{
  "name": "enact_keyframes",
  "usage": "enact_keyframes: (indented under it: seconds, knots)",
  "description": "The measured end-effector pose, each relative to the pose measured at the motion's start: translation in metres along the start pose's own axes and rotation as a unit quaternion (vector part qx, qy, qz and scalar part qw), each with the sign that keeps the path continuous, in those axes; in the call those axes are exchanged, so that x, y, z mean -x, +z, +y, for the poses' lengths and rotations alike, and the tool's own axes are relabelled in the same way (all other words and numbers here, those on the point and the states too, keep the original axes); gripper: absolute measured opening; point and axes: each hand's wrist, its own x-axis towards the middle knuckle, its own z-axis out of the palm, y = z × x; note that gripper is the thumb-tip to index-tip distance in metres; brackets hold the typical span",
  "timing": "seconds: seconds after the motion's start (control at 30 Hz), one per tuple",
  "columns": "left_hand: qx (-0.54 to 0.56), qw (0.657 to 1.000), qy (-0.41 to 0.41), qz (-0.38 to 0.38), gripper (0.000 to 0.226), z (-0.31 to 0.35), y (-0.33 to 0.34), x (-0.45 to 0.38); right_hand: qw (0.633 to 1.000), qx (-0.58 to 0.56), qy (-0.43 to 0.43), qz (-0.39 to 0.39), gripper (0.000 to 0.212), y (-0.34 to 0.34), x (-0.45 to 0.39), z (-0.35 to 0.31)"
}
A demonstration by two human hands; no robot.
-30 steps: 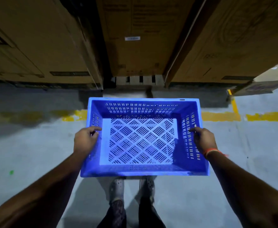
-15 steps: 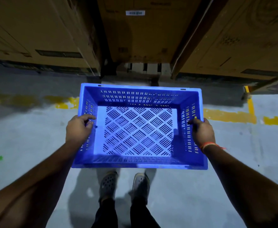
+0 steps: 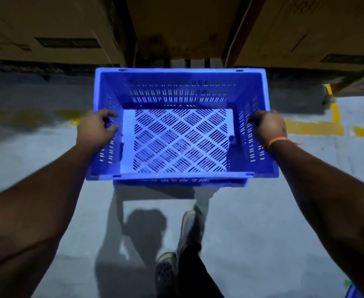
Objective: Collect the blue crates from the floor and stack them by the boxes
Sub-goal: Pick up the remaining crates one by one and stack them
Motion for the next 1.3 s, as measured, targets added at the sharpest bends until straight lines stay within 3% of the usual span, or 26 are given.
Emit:
enact_keyframes:
  seconds: [0.27, 0.77, 1.3]
  knots:
    - [-0.020, 0.999, 0.044, 0.011, 0.032, -0.010, 0.004, 0.010, 0.999, -0.022, -0.016, 0.022, 0.030, -0.001, 0.006, -0.001]
    - [-0.035, 0.999, 0.009, 0.019, 0.031, -0.014, 0.005, 0.029, 1.000, -0.017, -0.009, -0.008, 0.025, 0.002, 0.002, -0.002]
    - [-0.040, 0.998, 0.050, 0.010, 0.028, -0.012, 0.005, 0.021, 0.999, -0.023, 0.035, 0.001, 0.028, 0.005, 0.030, 0.001]
